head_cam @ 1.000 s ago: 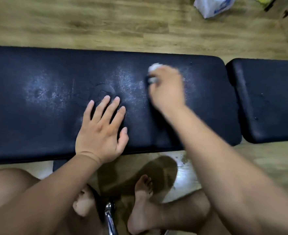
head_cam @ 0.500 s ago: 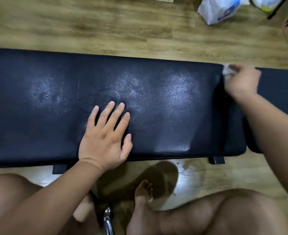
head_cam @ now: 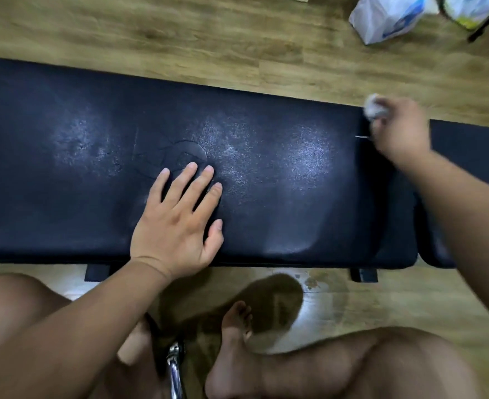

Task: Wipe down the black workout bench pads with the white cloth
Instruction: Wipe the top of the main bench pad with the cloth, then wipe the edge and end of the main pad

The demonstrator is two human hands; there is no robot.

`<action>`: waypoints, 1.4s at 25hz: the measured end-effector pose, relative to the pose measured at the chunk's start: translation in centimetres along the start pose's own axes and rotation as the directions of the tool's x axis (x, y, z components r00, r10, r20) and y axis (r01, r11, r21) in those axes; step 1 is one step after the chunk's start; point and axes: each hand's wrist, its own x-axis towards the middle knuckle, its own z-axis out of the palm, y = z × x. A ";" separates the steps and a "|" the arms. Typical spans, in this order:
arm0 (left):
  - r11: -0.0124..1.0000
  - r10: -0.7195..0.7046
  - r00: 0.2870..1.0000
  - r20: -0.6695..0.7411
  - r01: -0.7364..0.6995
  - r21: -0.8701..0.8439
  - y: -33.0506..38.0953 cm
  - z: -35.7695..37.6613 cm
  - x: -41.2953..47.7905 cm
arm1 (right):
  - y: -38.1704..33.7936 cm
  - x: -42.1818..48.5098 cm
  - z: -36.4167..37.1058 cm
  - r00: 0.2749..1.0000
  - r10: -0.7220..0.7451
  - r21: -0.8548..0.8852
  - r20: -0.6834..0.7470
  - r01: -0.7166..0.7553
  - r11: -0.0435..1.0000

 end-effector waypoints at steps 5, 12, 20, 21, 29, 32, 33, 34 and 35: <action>1.000 0.003 1.000 0.012 -0.003 -0.010 -0.1 -0.1 -0.2 | 3.6 -3.3 0.5 0.993 0.112 -0.012 -0.044 -0.112 0.994; 1.000 -0.013 0.999 0.051 0.014 -0.024 0.1 -0.5 0.1 | 4.9 -26.1 -1.6 0.987 0.139 0.174 0.085 -0.152 0.973; 0.996 -0.088 0.963 0.256 0.092 -0.006 0.9 -2.7 1.4 | -4.6 -32.3 -4.1 0.731 0.332 0.794 0.597 -0.477 -0.378; 0.990 -0.132 0.934 0.331 0.142 -0.008 1.5 -4.2 2.1 | -5.6 -32.9 -4.1 0.718 0.252 0.733 0.648 -0.501 -0.459; 0.241 -0.179 0.726 0.664 0.687 -0.685 10.5 -12.4 -7.8 | -11.7 -35.1 -6.6 0.745 -0.138 0.570 0.653 -0.603 -0.559; 0.018 -0.361 0.699 0.618 0.667 -0.745 9.5 -12.9 -9.4 | -12.9 -35.9 -6.0 0.797 -0.116 0.762 0.592 -0.601 -0.243; -0.051 -0.373 0.685 0.626 0.659 -0.751 9.1 -13.2 -9.7 | -13.3 -36.0 -5.9 0.805 -0.089 0.791 0.587 -0.594 -0.146; -0.111 -0.385 0.674 0.631 0.644 -0.756 8.8 -13.7 -10.0 | -13.7 -36.0 -5.6 0.814 -0.066 0.811 0.576 -0.580 -0.073; -0.173 -0.406 0.651 0.641 0.634 -0.754 8.6 -14.1 -10.1 | -14.0 -36.0 -5.6 0.830 -0.047 0.830 0.556 -0.557 -0.018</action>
